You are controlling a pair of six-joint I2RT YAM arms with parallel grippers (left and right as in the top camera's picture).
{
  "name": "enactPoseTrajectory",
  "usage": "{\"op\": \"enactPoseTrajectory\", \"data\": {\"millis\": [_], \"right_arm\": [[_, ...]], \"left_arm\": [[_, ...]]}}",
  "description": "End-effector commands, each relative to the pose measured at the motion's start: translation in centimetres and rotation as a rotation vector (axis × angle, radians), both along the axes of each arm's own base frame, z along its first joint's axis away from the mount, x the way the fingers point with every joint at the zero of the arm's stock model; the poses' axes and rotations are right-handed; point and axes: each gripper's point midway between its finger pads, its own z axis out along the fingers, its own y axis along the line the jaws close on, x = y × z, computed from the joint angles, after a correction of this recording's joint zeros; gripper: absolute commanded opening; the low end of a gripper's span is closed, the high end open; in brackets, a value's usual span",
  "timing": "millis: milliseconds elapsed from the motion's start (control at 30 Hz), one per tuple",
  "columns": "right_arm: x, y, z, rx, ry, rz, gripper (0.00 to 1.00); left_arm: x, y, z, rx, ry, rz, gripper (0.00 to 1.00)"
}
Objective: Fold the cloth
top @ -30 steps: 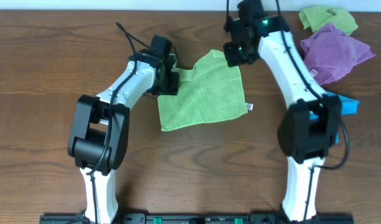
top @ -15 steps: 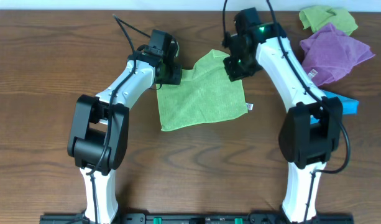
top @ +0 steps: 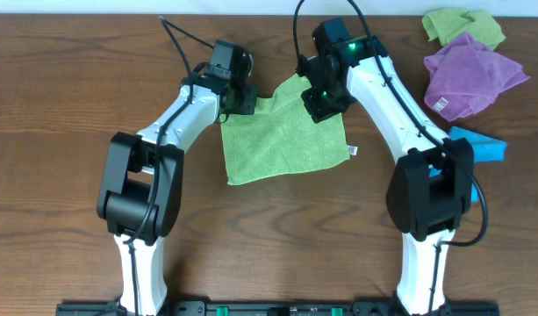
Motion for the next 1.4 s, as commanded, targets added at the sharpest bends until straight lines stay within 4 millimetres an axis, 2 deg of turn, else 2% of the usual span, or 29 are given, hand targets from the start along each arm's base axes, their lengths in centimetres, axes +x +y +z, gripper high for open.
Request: {"op": "enactPoseTrajectory", "data": {"millis": [0, 133, 200, 467, 600, 767, 1100, 1367], "right_arm": [[-0.2, -0.2, -0.4, -0.001, 0.013, 0.012, 0.02], [-0.1, -0.6, -0.4, -0.023, 0.005, 0.008, 0.02], [0.0, -0.6, -0.4, -0.024, 0.003, 0.008, 0.01], [-0.1, -0.6, -0.5, -0.025, 0.006, 0.010, 0.02], [-0.6, -0.8, -1.6, -0.031, 0.023, 0.023, 0.02], [-1.4, -1.0, -2.8, -0.040, 0.050, 0.024, 0.02], [-1.3, -1.0, -3.1, -0.039, 0.046, 0.022, 0.01], [-1.8, -1.2, -4.5, -0.043, 0.058, 0.023, 0.02]], "left_arm": [[0.6, 0.3, -1.0, 0.019, 0.006, 0.010, 0.06], [0.6, 0.3, -0.9, 0.016, 0.007, 0.010, 0.11], [0.6, 0.3, -0.9, 0.006, 0.013, 0.031, 0.06], [2.1, 0.4, -0.2, 0.016, -0.061, 0.038, 0.06], [2.6, 0.3, -0.1, 0.015, -0.080, 0.042, 0.06], [2.5, 0.3, -0.2, 0.013, -0.076, 0.039, 0.05], [1.8, 0.0, -0.5, -0.001, -0.045, 0.024, 0.06], [1.1, 0.1, -0.9, 0.004, -0.011, 0.020, 0.06]]}}
